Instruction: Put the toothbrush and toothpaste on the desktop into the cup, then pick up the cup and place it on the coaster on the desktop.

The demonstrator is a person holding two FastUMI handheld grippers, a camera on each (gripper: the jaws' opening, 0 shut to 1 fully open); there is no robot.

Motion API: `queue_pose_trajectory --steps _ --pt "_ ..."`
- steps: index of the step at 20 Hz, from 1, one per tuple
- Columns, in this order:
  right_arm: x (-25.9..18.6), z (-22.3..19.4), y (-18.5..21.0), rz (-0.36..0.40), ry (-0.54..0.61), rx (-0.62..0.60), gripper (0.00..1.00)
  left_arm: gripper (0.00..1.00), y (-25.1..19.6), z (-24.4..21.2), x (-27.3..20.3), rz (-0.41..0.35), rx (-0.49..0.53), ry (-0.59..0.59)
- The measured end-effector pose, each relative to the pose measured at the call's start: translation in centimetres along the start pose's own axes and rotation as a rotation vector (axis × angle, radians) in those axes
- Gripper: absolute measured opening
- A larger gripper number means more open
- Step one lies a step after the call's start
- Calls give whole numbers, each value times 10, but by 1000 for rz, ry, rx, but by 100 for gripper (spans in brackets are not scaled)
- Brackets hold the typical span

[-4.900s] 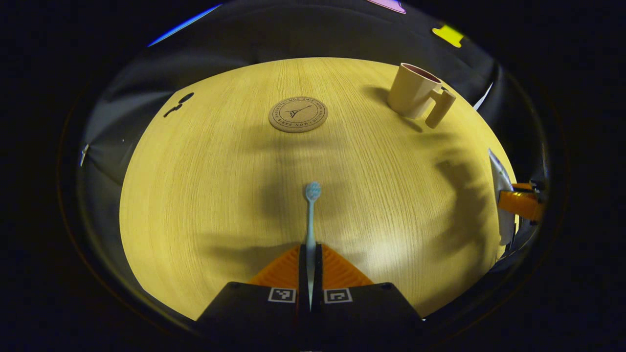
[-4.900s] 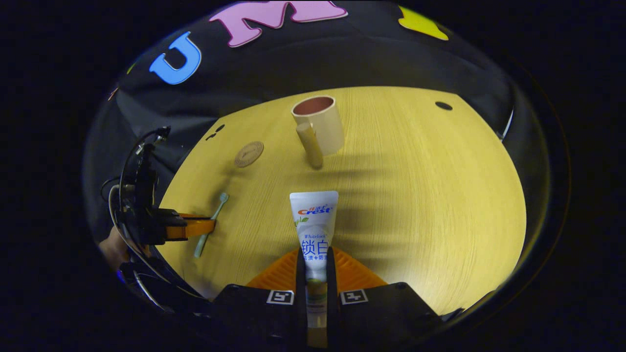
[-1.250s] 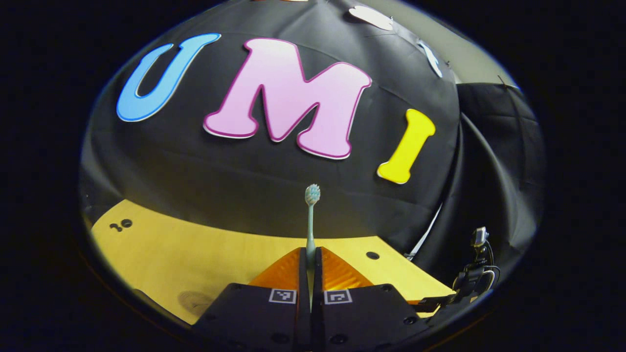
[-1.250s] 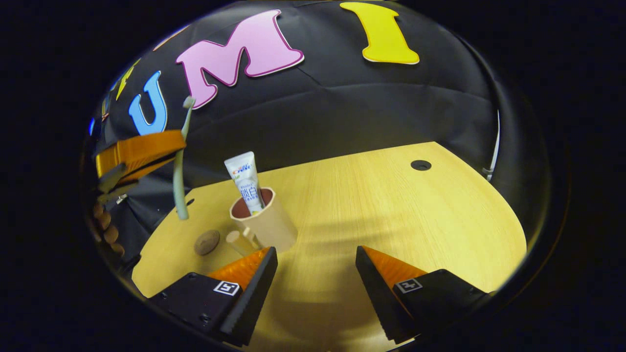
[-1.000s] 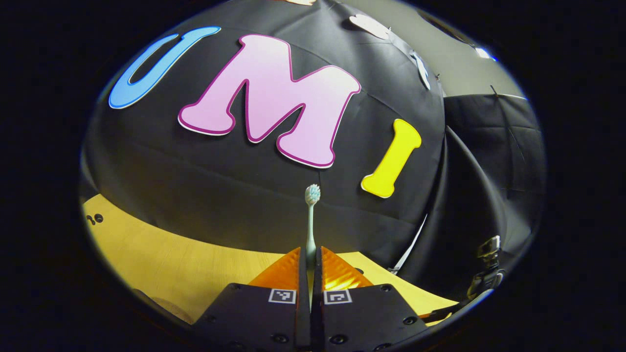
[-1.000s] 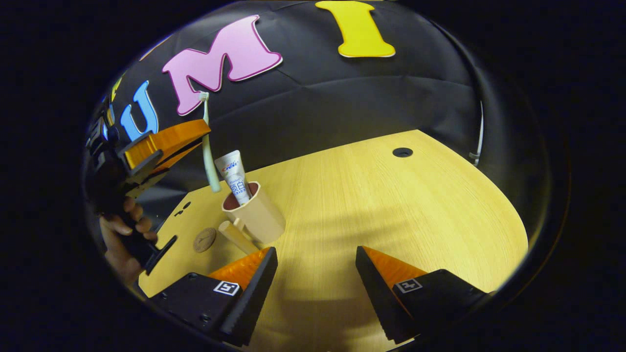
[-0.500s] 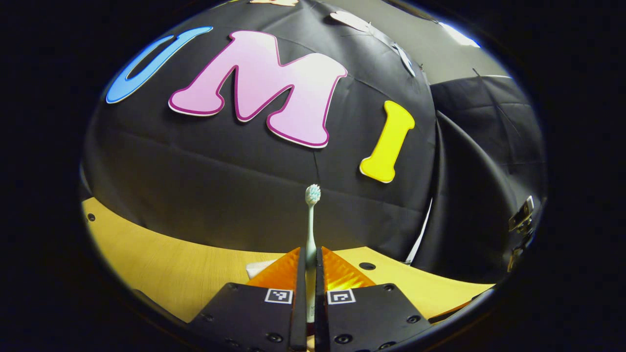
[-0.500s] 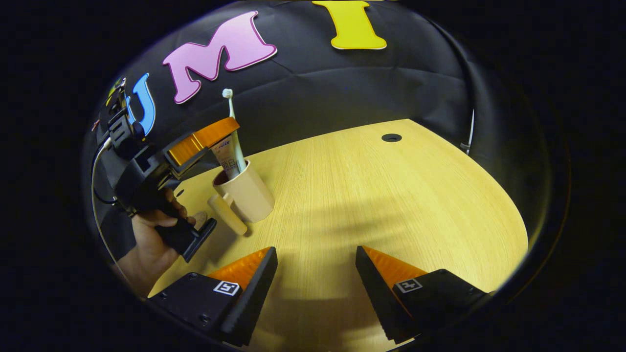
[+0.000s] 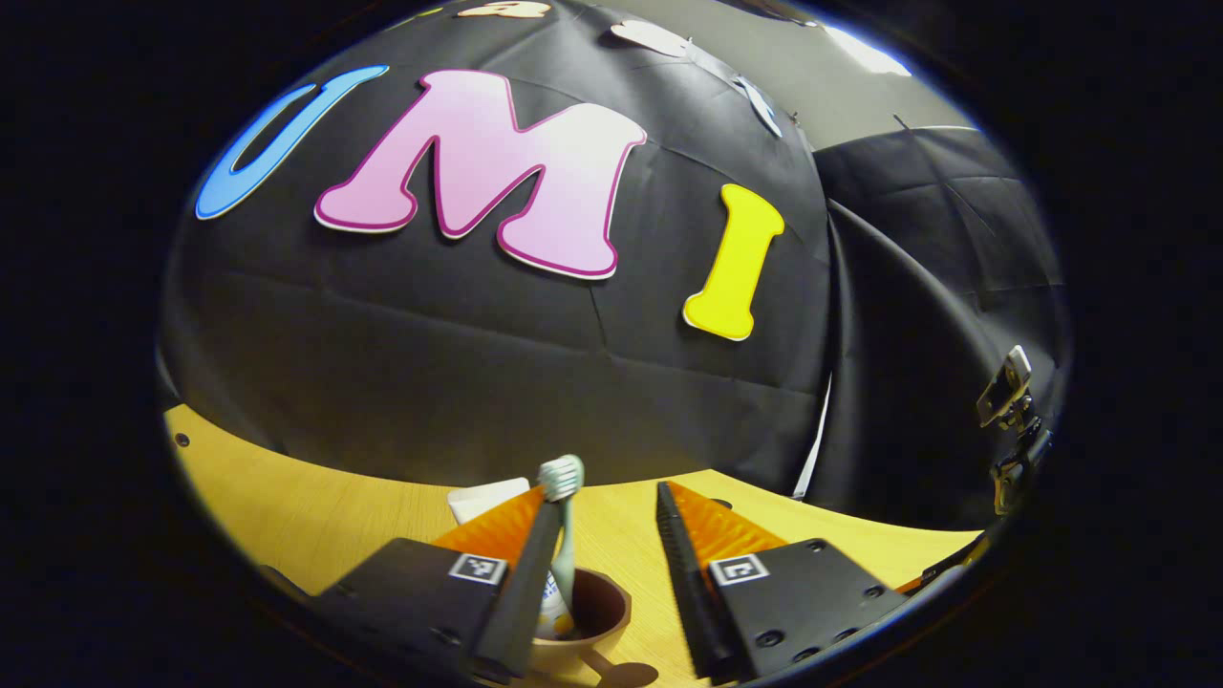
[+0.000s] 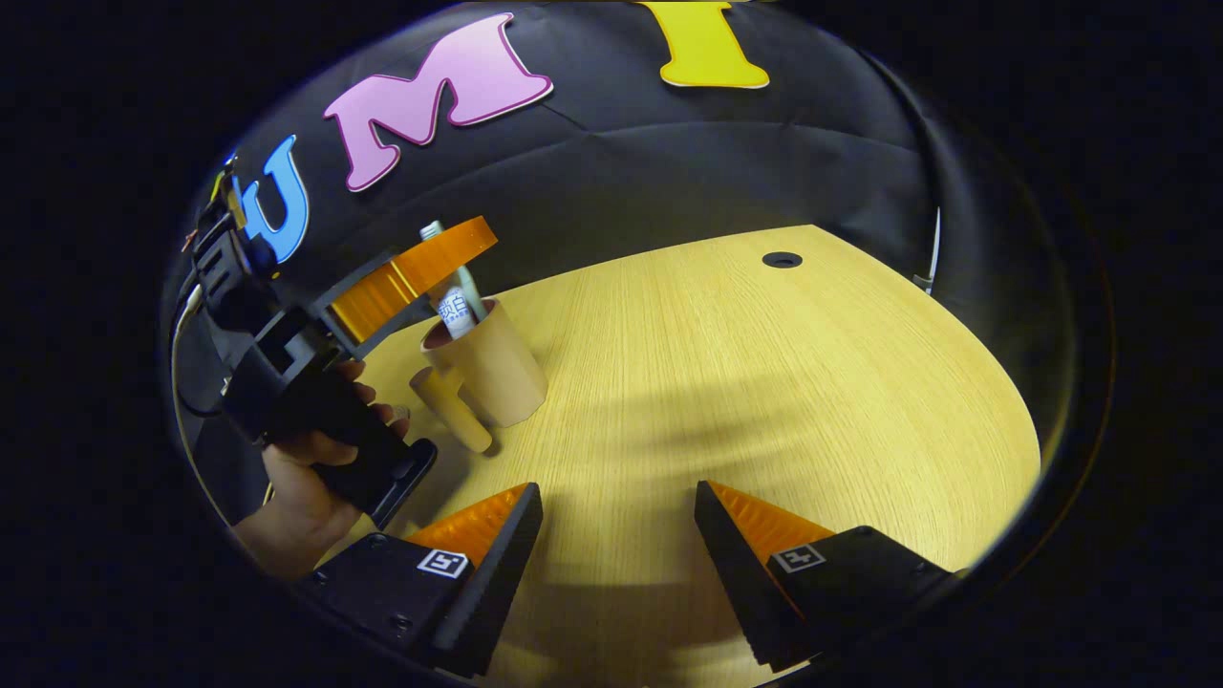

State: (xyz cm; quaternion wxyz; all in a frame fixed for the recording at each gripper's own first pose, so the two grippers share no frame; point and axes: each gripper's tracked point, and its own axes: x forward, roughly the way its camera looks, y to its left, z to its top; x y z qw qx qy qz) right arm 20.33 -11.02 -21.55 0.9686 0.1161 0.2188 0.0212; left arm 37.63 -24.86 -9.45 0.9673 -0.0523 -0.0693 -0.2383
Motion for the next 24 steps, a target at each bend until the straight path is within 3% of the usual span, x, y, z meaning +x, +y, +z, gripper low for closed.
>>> queue_pose_trajectory --steps 2,3,4,14,15,20,24 --pt "3 5 -2 -9 -2 2 98 82 2 8 -7 15 9 -1" --pt "3 10 -1 -11 -7 2 98 84 3 12 -14 22 14 -2" --pt "4 15 1 -11 -16 -1 98 99 7 16 -17 36 22 -2" --pt "10 77 45 37 -81 -30 98 99 52 40 -102 210 32 89" --pt "13 80 45 14 -70 -52 98 99 54 44 -114 223 22 99" --pt "23 108 86 65 -15 -78 98 98 72 60 -176 322 8 149" --pt "34 101 110 88 104 -80 98 98 95 71 -217 401 -5 171"
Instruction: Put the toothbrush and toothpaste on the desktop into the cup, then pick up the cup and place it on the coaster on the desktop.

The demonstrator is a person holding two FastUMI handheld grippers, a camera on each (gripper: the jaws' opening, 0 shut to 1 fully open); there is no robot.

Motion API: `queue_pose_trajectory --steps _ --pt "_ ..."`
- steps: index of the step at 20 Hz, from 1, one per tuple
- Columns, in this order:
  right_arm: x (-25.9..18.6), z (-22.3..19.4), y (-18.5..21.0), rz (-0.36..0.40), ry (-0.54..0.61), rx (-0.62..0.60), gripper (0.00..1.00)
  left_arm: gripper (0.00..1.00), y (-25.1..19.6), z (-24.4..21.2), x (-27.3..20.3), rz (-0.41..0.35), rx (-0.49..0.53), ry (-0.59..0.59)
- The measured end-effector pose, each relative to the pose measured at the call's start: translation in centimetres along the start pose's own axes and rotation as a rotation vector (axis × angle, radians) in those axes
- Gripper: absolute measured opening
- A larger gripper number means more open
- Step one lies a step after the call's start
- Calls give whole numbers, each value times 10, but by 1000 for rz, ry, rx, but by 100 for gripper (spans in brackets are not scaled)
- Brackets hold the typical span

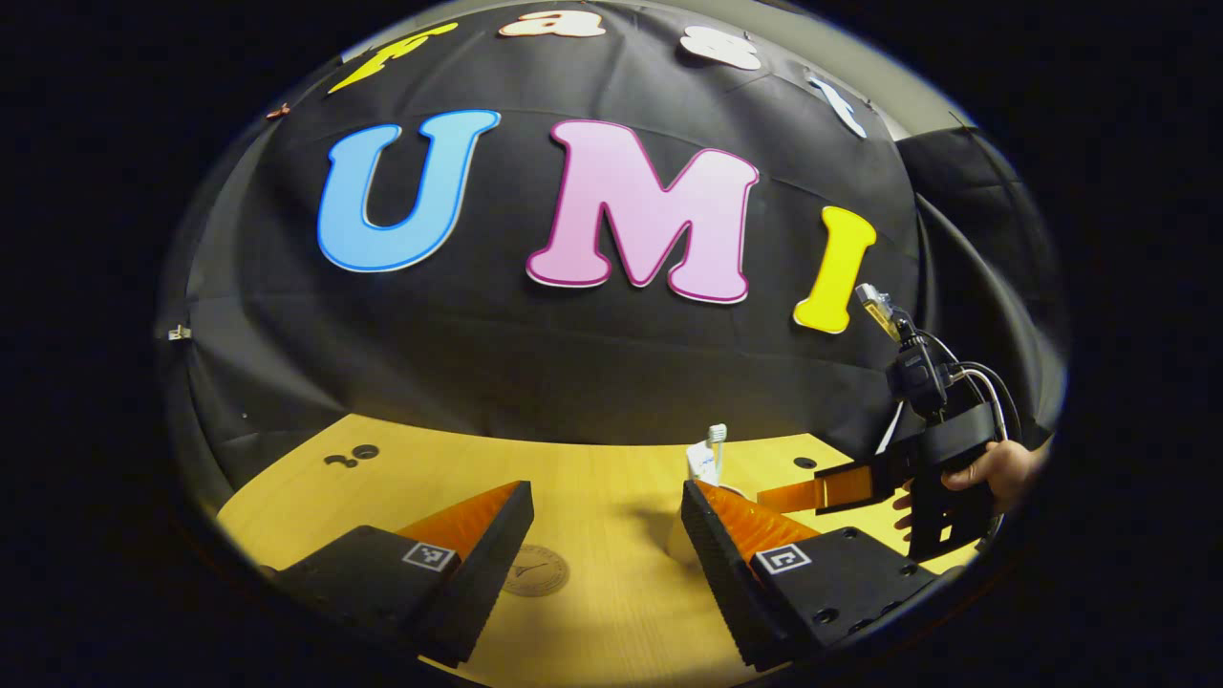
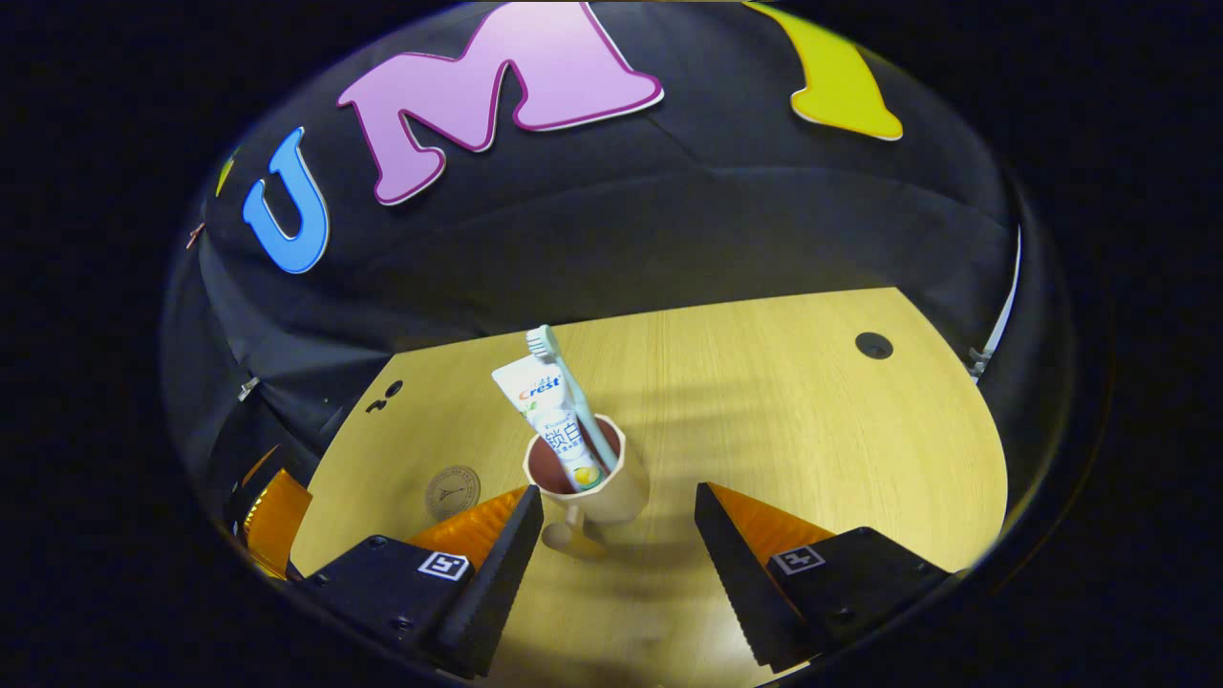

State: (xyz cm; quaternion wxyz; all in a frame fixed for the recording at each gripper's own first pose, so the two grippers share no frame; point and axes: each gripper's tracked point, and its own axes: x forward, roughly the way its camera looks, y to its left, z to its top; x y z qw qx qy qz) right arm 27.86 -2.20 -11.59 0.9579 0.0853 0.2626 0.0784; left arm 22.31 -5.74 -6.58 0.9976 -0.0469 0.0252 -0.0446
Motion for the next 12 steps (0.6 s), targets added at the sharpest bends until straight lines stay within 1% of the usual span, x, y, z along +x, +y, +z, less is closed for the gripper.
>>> queue_pose_trajectory --steps 3,7,10,12 --pt "11 -20 6 -13 136 12 98 98 30 6 -21 80 -10 1" --pt "26 -43 17 -28 292 66 98 98 68 6 -55 163 -63 16" --pt "41 -50 23 -44 363 49 98 98 98 -4 -78 228 -84 52" --pt "51 -52 26 -52 402 5 98 98 119 -11 -97 272 -97 73"
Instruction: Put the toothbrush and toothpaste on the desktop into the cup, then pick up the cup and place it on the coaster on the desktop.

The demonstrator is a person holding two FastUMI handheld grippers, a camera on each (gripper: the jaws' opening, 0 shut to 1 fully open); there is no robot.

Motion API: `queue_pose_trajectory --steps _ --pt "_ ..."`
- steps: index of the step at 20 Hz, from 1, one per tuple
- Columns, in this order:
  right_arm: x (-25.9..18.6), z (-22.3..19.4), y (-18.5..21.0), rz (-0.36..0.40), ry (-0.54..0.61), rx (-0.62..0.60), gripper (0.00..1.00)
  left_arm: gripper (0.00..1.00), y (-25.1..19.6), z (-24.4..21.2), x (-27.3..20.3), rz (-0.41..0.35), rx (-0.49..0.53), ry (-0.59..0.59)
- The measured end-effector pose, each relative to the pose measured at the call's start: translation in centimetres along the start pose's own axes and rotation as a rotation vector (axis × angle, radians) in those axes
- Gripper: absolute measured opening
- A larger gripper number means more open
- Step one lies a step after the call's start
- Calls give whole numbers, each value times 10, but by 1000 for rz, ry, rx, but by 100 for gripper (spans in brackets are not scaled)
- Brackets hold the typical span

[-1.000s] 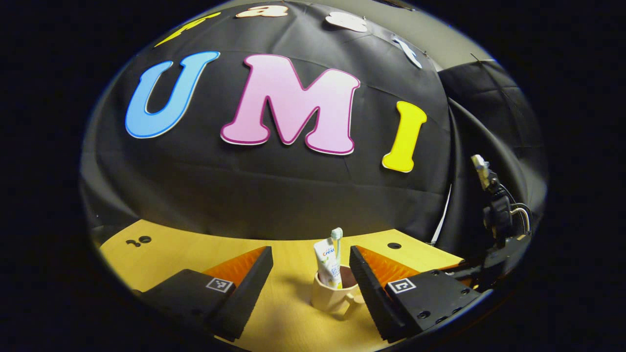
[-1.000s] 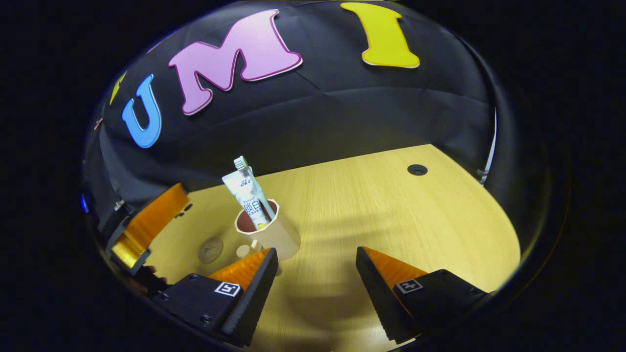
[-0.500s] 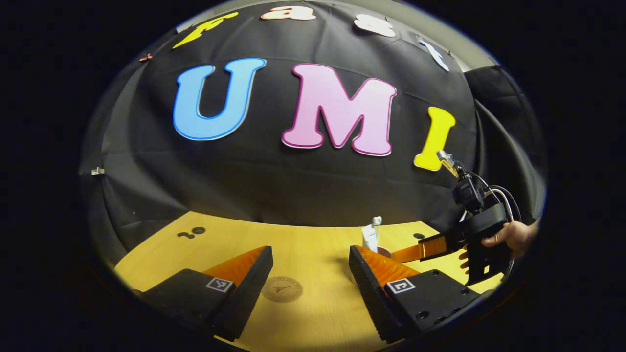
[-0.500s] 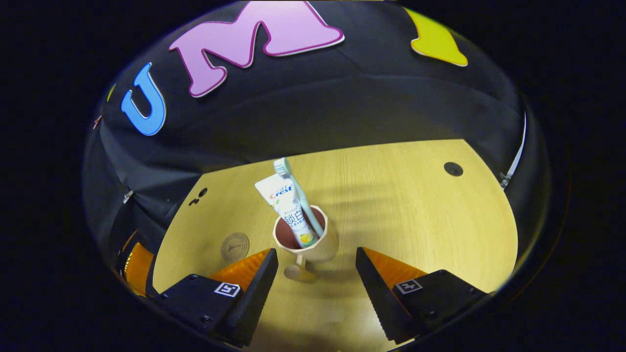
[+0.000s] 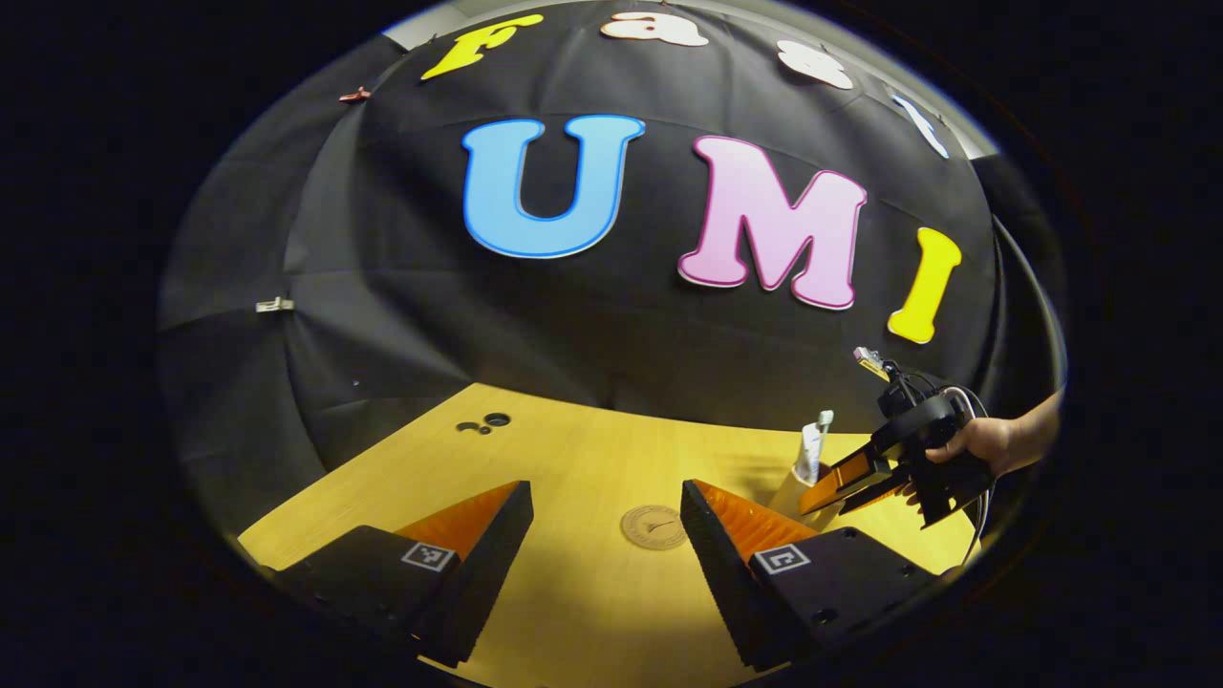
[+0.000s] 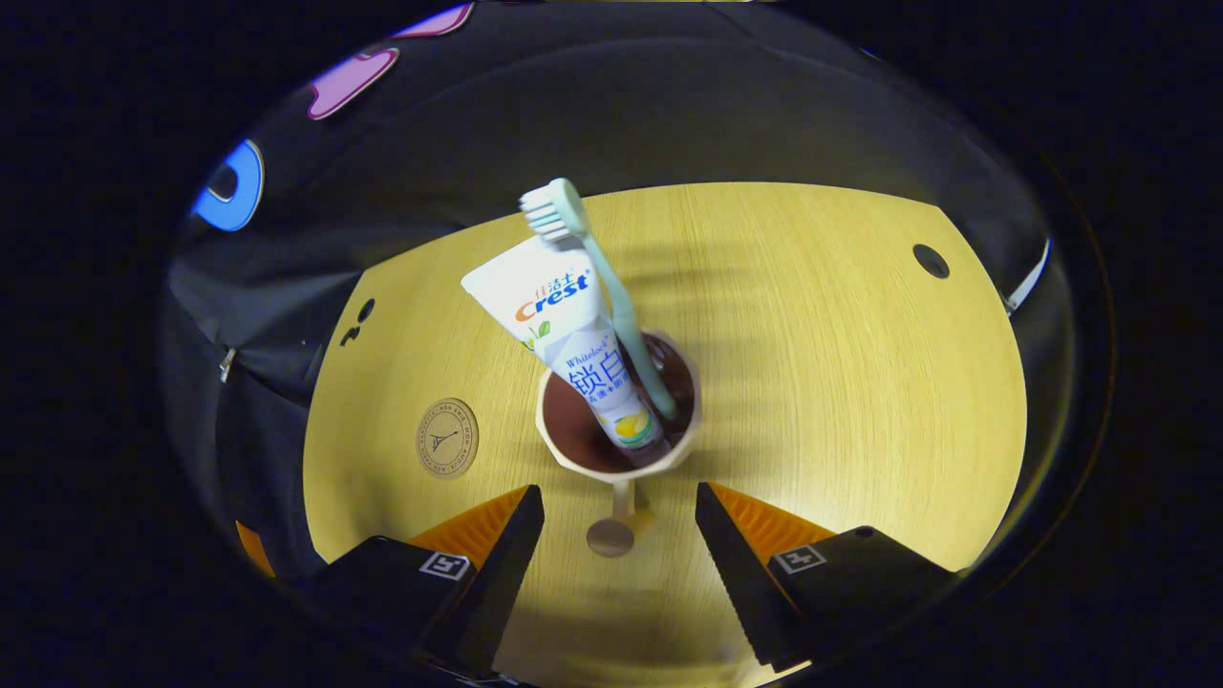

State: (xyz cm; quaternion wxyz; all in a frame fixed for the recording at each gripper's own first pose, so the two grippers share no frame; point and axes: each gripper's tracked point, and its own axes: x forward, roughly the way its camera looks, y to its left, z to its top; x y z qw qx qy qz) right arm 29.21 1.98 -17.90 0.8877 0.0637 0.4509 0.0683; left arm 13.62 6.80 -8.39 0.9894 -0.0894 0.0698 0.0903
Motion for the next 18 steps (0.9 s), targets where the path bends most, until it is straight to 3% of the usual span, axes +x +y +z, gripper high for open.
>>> queue_pose_trajectory --steps 6,11,13,14,17,18 --pt "26 -13 4 -41 148 -147 98 97 51 -16 -23 91 -42 68" --pt "34 -17 7 -51 195 -115 93 98 61 -26 -34 95 -53 104" --pt "35 -19 5 -65 204 -132 86 97 59 -31 -36 86 -46 116" --pt "35 -22 7 -60 212 -138 70 97 57 -32 -36 80 -41 120" --pt "37 -23 7 -66 214 -158 53 98 51 -37 -39 60 -26 141" --pt "39 -24 7 -68 213 -162 63 97 49 -37 -38 55 -24 147"
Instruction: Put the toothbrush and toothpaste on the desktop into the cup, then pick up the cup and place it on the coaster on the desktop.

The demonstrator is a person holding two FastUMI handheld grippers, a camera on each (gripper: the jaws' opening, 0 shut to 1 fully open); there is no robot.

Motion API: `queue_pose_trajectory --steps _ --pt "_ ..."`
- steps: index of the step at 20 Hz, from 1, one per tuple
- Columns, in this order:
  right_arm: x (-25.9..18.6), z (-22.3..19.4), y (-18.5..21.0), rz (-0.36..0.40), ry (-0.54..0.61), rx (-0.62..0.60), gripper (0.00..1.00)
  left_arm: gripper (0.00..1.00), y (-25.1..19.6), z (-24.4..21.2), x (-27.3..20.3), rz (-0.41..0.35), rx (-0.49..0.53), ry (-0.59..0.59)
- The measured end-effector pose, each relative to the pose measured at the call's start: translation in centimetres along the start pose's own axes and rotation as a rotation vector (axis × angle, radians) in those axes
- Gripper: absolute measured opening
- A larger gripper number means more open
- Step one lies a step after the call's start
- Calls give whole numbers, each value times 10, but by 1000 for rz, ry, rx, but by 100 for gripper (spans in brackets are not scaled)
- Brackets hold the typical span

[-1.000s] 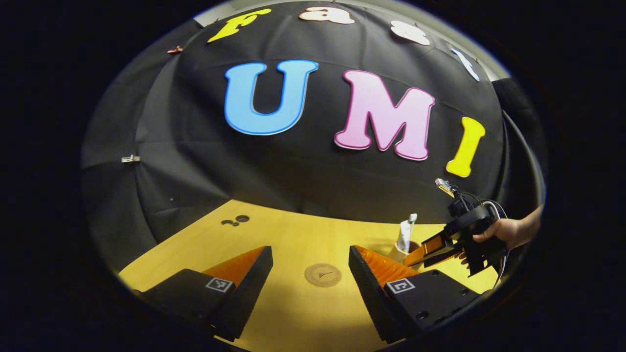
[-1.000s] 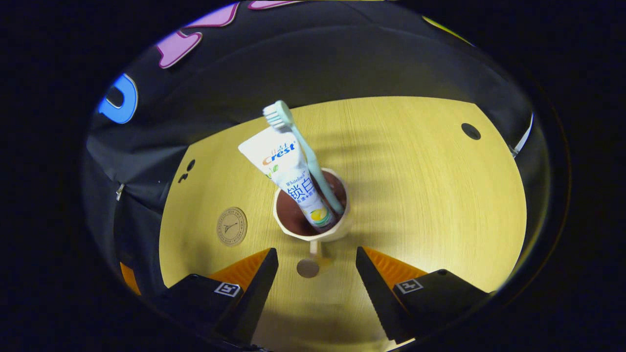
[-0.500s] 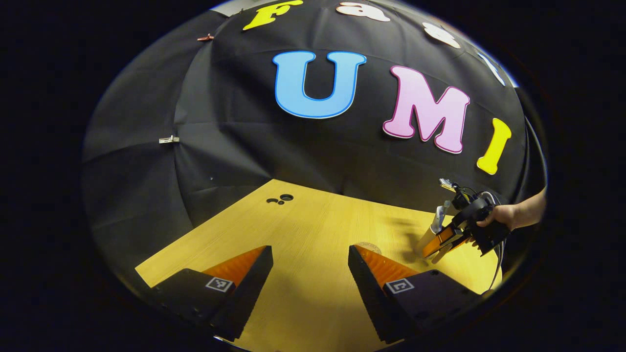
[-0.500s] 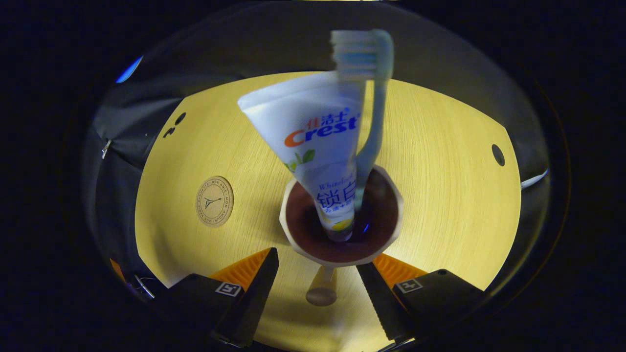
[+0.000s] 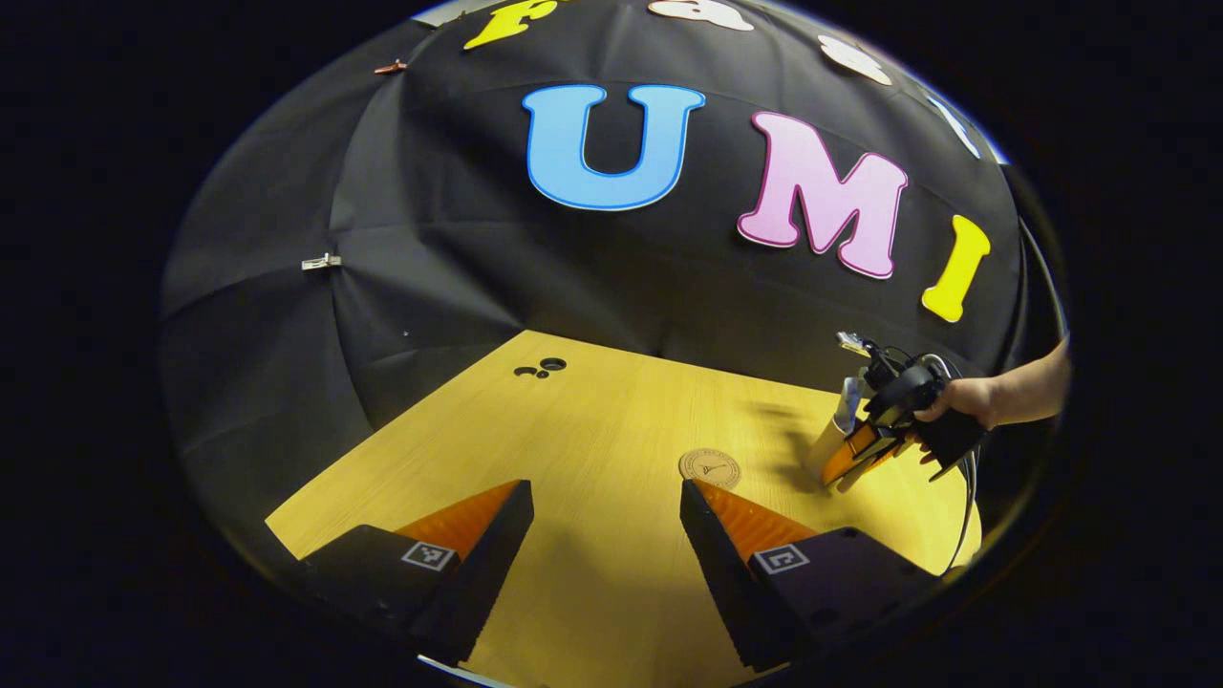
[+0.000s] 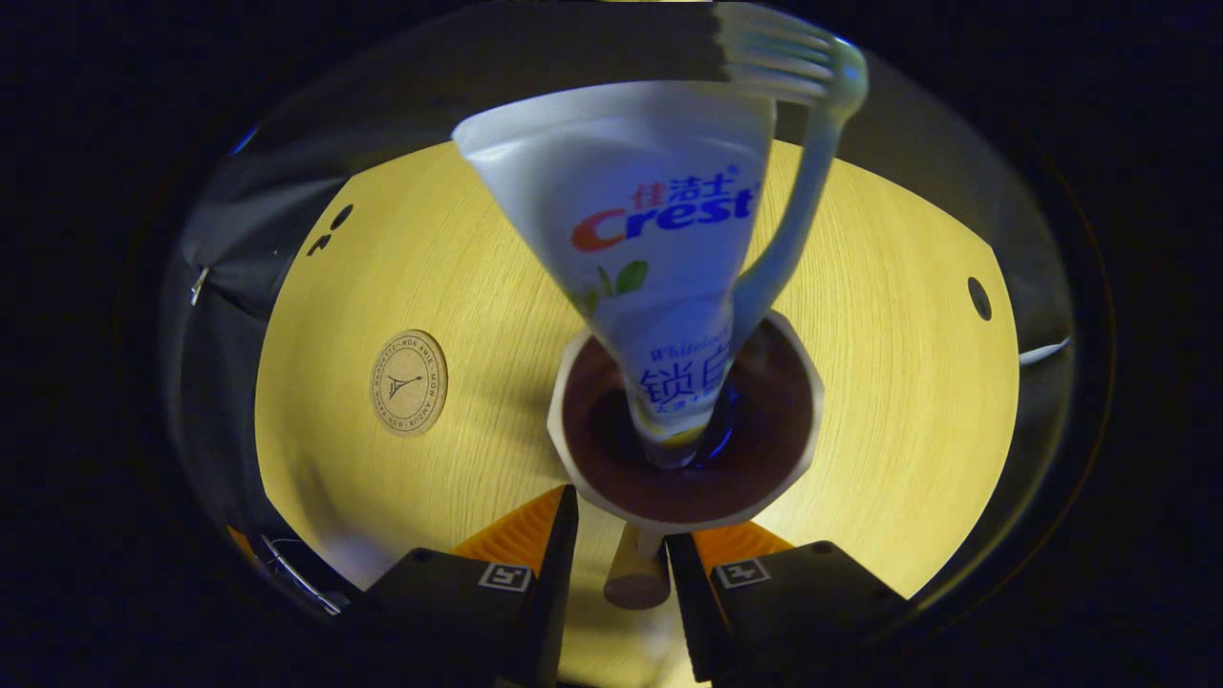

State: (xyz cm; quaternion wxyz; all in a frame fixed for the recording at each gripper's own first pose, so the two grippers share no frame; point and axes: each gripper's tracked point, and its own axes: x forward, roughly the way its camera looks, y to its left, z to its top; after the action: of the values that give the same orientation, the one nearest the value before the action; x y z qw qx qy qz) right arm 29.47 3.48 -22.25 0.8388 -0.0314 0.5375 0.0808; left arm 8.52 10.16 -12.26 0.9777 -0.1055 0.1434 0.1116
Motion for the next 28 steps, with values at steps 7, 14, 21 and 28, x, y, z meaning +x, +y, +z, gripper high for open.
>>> queue_pose_trajectory --steps 7,14,21,28 --pt "-3 -7 -3 -19 2 -103 30 98 -5 -5 -5 -7 -17 29" --pt "-10 -5 7 5 -57 -108 25 98 -3 -16 -9 -11 -21 52" --pt "-25 8 43 19 -107 -152 25 98 7 -34 -24 -6 -37 80" --pt "-15 23 117 69 -107 -232 25 98 35 -50 -47 33 -61 97"
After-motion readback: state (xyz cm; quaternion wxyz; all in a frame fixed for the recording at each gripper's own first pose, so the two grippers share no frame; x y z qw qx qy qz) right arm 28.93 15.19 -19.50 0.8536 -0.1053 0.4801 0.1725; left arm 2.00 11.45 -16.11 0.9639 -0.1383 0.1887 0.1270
